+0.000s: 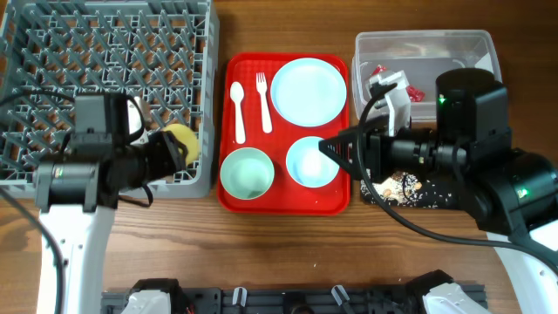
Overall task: Sort waste into correct bins and load items into the dishwasher rack
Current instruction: 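Place the yellow cup into the dish rack with left gripper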
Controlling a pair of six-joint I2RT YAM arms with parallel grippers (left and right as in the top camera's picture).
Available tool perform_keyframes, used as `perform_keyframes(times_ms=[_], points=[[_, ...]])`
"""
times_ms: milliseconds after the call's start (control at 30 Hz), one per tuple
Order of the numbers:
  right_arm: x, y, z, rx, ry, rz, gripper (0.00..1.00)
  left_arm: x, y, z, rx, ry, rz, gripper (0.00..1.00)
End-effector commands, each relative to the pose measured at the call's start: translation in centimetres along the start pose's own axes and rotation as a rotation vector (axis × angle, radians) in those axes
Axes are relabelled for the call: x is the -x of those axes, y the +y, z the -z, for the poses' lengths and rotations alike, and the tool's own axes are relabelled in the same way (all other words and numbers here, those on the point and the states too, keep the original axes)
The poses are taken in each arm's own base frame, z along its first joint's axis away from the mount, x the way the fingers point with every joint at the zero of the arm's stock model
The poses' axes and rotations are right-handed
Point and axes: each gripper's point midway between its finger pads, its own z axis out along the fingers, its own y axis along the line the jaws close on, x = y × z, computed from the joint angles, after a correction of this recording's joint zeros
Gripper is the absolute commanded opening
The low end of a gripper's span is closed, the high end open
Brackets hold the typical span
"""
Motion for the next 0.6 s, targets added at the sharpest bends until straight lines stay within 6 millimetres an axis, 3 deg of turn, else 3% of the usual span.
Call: perform_keyframes(times_ms=[0,267,400,500,567], points=[[-0.5,-0.7,0.1,-0.046,0.016,-0.007,0.56,1.1,4.0,-2.5,0.243,-0.006,0.106,0.54],[-0.9,-1.2,0.2,-0.072,0.031,-0.020,0.56,1.8,4.0,-7.9,0.274,0.109,0.124,0.56],[-1.0,-1.2,0.2,-0.073,0.033,-0.021,0.56,1.0,3.4,-9.3,0.242,0.176,0.129,0.57],[-1.0,-1.2,0.2,-0.073,0.033,-0.021,0.56,0.9,3.4,-9.4,0.242,0.184,0.130,0.74],[-1.0,-1.2,0.2,-0.073,0.033,-0.021,0.57,0.8,3.3,-9.4,0.239,0.191,0.131,0.90]])
